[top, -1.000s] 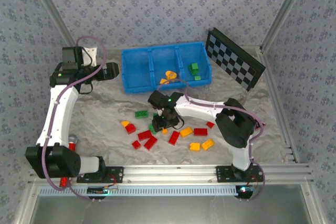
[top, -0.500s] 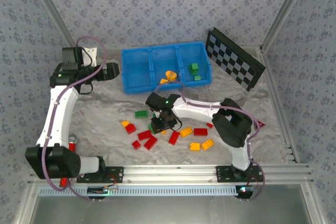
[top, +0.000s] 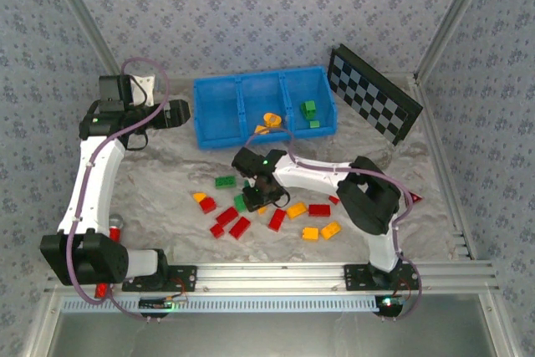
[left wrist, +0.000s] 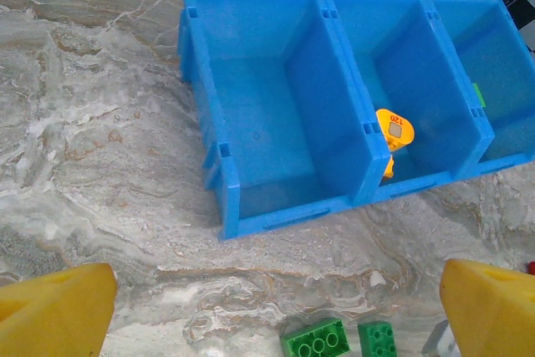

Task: Sort the legos into containers by color
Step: Pick up the lego from the bottom-center of the table.

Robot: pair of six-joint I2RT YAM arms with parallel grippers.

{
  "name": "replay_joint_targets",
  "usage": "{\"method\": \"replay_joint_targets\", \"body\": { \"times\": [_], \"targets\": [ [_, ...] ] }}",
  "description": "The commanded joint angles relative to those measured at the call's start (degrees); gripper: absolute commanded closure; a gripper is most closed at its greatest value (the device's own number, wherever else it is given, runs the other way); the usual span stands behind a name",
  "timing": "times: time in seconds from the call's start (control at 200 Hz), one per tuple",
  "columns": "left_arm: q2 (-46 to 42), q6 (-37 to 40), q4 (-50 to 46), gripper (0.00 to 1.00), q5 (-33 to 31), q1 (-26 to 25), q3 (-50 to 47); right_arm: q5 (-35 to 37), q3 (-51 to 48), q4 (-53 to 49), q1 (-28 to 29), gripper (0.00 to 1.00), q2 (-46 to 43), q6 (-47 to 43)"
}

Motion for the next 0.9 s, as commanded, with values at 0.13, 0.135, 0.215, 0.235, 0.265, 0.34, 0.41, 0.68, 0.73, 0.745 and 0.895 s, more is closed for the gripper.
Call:
{"method": "replay_joint_targets", "body": {
  "times": [0.13, 0.135, 0.215, 0.235, 0.265, 0.34, 0.41, 0.68, 0.73, 0.745, 0.895],
  "targets": [
    [-1.7, -0.5, 0.8, 0.01, 0.7, 0.4, -0.1, 2.5, -0.8, -2.6, -0.2, 0.55, 3.3, -2.0],
    [-1.6, -0.5, 0.8, 0.01, 0.7, 0.3, -0.1, 2.5, -0.8, -2.7, -0.2, 0.56, 3.3, -2.0],
    [-1.7, -0.5, 0.8, 0.01, 0.7, 0.4, 0.0, 2.4, -0.6, -2.4, -0.2, 0.58, 3.6, -2.4],
    [-1.7, -0.5, 0.8, 0.01, 0.6, 0.4, 0.0, 2.3, -0.6, -2.4, -0.2, 0.59, 3.7, -2.4],
    [-1.6, -0.5, 0.8, 0.01, 0.6, 0.3, 0.0, 2.3, -0.6, -2.3, -0.2, 0.60, 3.8, -2.5],
    [-1.6, -0.5, 0.8, 0.01, 0.6, 0.3, 0.0, 2.3, -0.6, -2.4, -0.2, 0.65, 3.9, -2.7],
    [-1.6, -0.4, 0.7, 0.01, 0.6, 0.3, 0.0, 2.2, -0.5, -3.6, -0.5, 0.69, 3.6, -3.1],
    [-2.4, -0.3, 1.5, 0.01, 2.1, 0.4, -0.1, 6.6, 7.9, -8.5, -9.7, 0.72, -0.2, -12.3],
    [-3.8, -2.6, 4.3, 0.01, 1.7, 0.6, -1.1, 8.0, 11.5, -8.7, -11.5, 0.72, 0.4, -14.8],
    [-4.3, -3.9, 4.9, 0.01, 0.6, 0.6, -1.4, 8.4, 12.5, -8.7, -11.9, 0.72, 0.7, -15.4],
    [-6.8, -9.8, 6.2, 0.01, -4.4, 2.1, -4.0, 10.3, 24.0, -7.3, -15.8, 0.72, 5.7, -21.3]
  ]
}}
